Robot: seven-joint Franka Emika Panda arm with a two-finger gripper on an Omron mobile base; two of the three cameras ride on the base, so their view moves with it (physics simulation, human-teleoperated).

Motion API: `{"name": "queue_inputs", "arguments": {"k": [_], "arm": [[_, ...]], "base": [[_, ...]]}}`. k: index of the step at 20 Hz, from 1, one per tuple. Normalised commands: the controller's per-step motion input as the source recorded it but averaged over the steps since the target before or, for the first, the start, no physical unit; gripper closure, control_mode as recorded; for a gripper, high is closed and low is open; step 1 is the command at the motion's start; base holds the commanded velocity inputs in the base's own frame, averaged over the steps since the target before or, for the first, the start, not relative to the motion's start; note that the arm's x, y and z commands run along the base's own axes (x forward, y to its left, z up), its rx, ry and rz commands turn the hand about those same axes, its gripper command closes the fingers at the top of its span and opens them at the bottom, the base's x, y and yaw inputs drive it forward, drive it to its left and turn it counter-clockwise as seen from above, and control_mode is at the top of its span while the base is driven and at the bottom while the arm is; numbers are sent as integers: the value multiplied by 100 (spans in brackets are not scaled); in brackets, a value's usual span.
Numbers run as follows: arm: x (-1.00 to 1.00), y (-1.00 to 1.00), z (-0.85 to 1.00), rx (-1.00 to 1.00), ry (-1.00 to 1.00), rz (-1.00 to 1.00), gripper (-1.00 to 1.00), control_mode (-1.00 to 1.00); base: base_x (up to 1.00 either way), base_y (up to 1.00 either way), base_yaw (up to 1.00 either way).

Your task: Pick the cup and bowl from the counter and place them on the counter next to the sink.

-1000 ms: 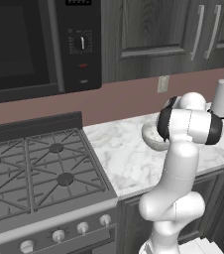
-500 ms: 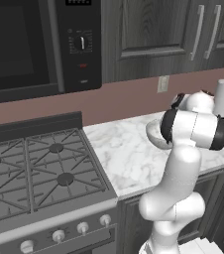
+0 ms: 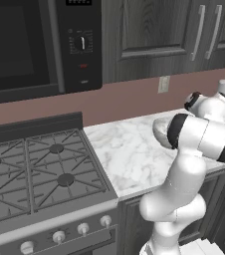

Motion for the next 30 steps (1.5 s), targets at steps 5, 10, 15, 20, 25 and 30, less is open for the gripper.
{"name": "queue_inputs", "arguments": {"k": [5,10,15,20,25,30], "arm": [[-82,0,13,0,-3,-2,100,-100],[-74,2,20,0,-5,0,100,-100],[-54,30,22,0,-5,0,100,-100],[-55,55,21,0,-3,0,100,-100],[-33,81,22,-1,0,0,100,-100],[-24,71,11,-1,0,2,100,-100]], "base": [[0,0,0],[0,0,0],[0,0,0],[0,0,0],[0,0,0],[0,0,0]]}}
